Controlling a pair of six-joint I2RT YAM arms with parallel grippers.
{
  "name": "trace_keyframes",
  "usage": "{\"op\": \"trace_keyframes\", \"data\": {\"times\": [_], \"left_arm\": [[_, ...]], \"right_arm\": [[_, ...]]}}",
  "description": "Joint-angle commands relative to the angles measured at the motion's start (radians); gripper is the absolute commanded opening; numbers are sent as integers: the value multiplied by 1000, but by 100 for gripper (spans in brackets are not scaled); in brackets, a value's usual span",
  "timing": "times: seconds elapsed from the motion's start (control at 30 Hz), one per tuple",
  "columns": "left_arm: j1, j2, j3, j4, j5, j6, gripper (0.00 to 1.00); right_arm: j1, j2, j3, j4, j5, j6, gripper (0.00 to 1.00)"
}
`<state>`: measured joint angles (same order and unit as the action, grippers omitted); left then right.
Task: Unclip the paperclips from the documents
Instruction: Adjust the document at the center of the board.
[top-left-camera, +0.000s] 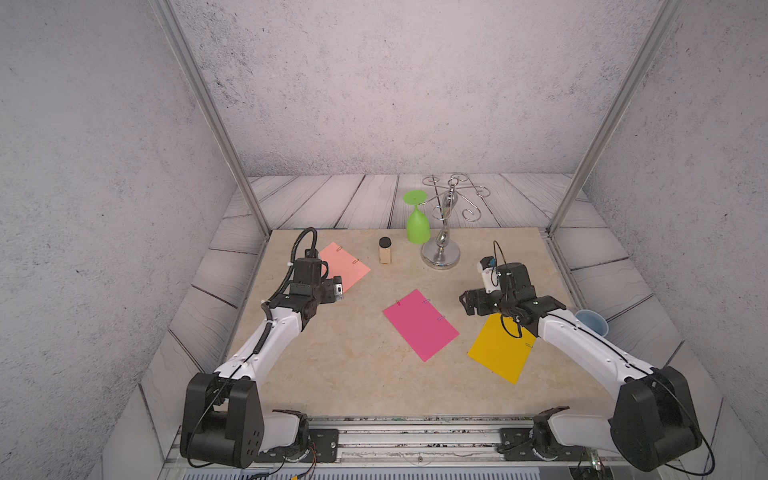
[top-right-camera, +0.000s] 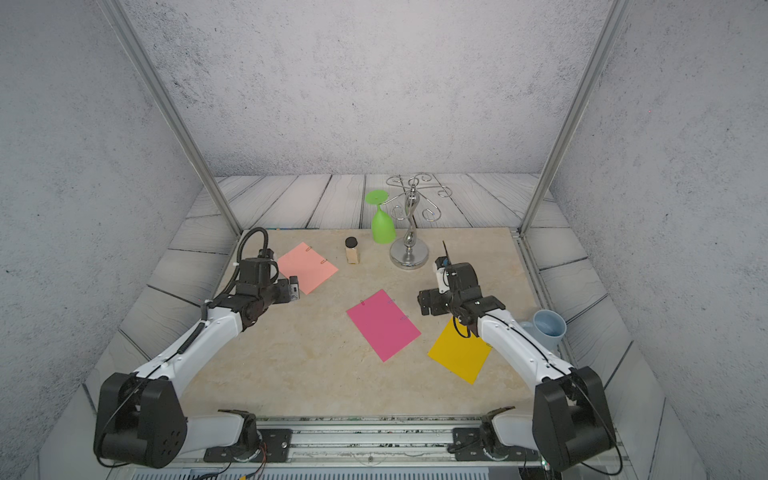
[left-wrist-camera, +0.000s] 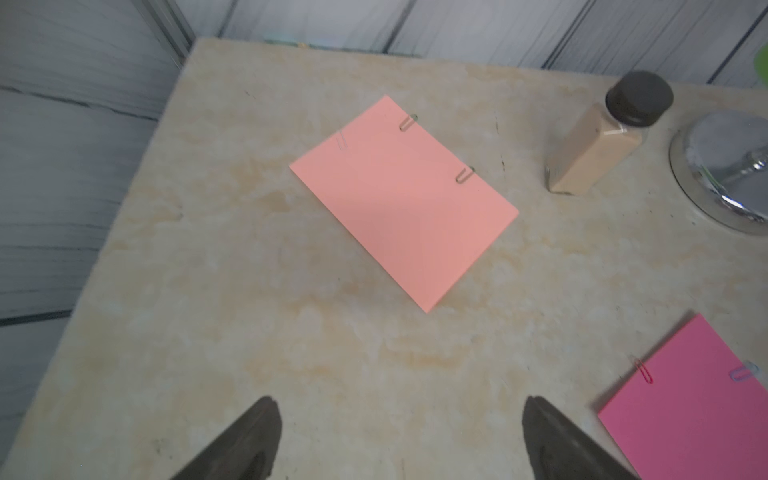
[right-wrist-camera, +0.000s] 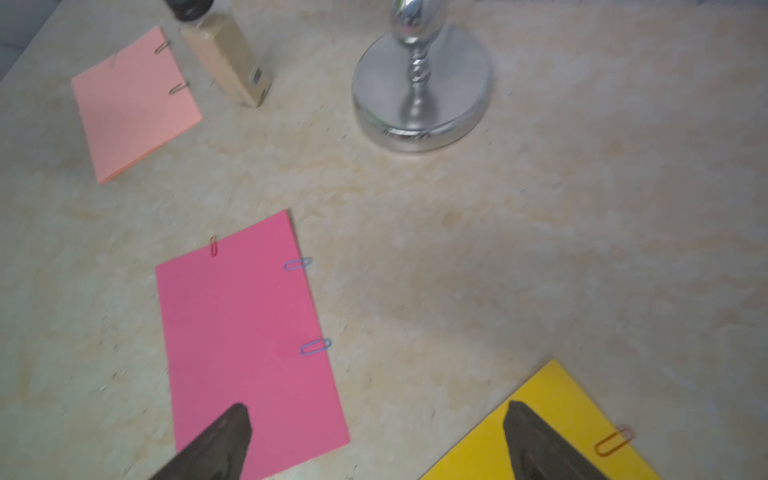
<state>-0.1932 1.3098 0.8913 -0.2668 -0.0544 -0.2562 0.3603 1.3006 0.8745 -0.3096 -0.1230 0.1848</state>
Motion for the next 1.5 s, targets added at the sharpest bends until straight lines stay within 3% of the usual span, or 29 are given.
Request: {"op": "trace_keyframes", "data": {"times": [0.0,0.23,0.53,1.03,1.47], "left_arm": [[-22,-13,-5,-109,112,-95,93],[-75,12,-23,-104,210,-158,89],[-103,77,-4,-89,298,-202,86],[-159,205,84,-69,380,-227,83],[-164,231,107,-78,384,-214,83]], "right_arm": [[38,26,-4,-111,-96,31,92],[74,142,52,-145,-149,37,69],[104,283,83,-147,-125,70,59],[104,485,216,-151,-119,56,56],[106,543,202,-185,-165,80,54]]}}
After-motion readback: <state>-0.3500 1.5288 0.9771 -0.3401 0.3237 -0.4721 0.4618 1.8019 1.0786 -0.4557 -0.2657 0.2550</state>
